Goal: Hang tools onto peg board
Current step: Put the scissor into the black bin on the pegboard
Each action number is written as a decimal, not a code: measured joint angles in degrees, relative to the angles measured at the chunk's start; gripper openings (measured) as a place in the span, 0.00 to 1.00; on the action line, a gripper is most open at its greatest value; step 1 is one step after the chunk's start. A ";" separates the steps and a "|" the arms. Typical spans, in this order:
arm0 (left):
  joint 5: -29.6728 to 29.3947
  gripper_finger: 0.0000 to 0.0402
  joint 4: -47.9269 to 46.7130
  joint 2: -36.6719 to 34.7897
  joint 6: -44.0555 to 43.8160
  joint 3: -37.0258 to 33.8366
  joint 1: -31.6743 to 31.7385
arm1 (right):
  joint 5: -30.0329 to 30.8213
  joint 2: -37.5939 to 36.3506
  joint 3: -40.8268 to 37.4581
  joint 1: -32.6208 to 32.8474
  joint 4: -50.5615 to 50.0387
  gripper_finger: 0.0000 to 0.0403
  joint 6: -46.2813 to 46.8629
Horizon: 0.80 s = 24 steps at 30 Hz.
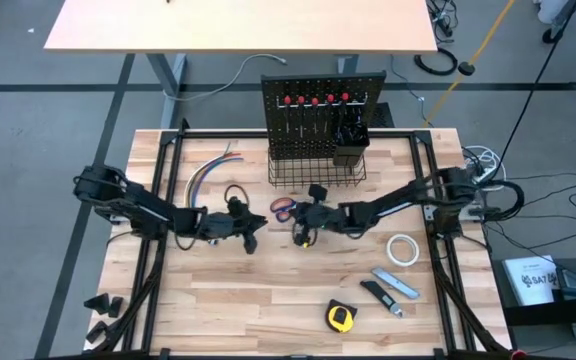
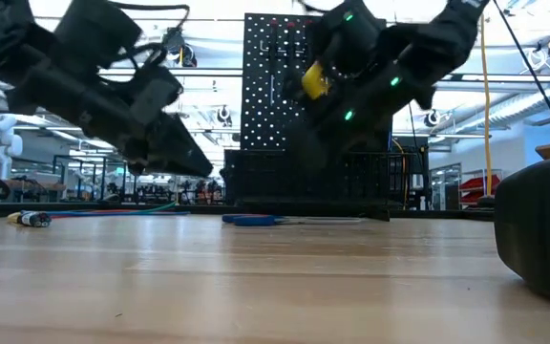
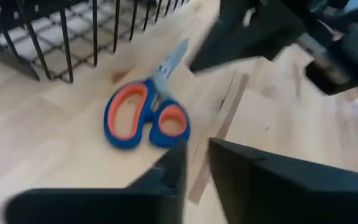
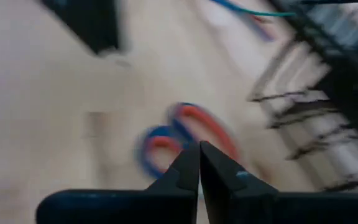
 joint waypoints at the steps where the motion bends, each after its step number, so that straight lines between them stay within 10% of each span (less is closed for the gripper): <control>1: 0.33 0.12 -1.71 0.13 -0.20 0.67 0.13 | 4.16 1.51 0.96 0.31 -0.08 0.00 -1.23; 24: 0.77 0.00 -3.16 0.18 -0.35 1.49 0.00 | 5.78 7.91 8.60 -3.93 -8.81 0.00 -0.12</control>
